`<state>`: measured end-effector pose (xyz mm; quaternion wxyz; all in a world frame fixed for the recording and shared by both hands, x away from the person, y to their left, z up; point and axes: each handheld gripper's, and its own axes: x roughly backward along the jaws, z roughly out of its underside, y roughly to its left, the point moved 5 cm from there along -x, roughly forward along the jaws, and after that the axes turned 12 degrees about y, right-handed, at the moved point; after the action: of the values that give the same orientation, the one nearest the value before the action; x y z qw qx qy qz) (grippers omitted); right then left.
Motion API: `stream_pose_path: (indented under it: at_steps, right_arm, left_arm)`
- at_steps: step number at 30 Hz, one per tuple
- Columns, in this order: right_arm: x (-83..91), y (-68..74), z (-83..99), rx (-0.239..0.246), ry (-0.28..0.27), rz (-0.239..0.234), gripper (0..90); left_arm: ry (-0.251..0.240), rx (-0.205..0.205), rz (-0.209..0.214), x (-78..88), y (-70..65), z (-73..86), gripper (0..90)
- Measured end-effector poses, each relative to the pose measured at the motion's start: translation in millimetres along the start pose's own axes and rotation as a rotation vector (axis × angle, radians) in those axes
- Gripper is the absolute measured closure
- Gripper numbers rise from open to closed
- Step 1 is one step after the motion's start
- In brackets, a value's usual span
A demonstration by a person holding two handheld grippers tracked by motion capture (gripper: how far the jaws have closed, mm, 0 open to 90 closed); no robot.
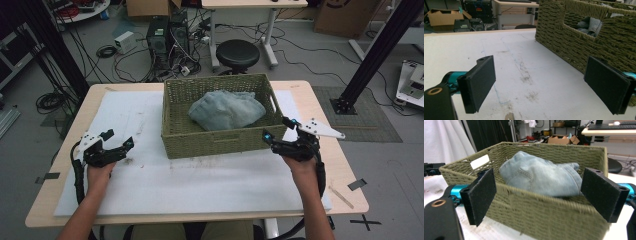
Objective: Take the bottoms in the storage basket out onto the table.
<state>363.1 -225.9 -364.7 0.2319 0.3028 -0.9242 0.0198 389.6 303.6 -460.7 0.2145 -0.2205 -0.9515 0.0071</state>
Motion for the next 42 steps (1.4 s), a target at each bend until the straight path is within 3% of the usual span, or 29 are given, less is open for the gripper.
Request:
stream_pose_path:
  at_steps: [7,12,19,31,42]
  right_arm:
    - [-19.1,1.2,-31.7,0.056,0.062,-0.022,13.5]
    - [-35.5,-3.5,-49.1,0.056,0.1,-0.032,13.5]
    - [-56.7,-7.8,-73.2,0.064,0.134,-0.044,13.5]
    - [-98.6,-12.0,-99.4,0.082,0.228,-0.047,13.5]
    - [-137.3,-19.7,-103.0,0.061,0.306,-0.048,13.5]
  left_arm:
    - [0.006,-0.018,-0.009,-0.5,-1.6,0.0,11.1]
    - [0.001,-0.002,-0.002,-0.3,-0.8,0.0,11.1]
    - [0.005,-0.012,-0.004,-0.3,-1.1,0.1,11.1]
    - [0.006,-0.011,0.0,-0.3,-1.2,0.1,11.1]
    - [0.004,-0.011,0.008,-0.2,-1.1,0.1,11.1]
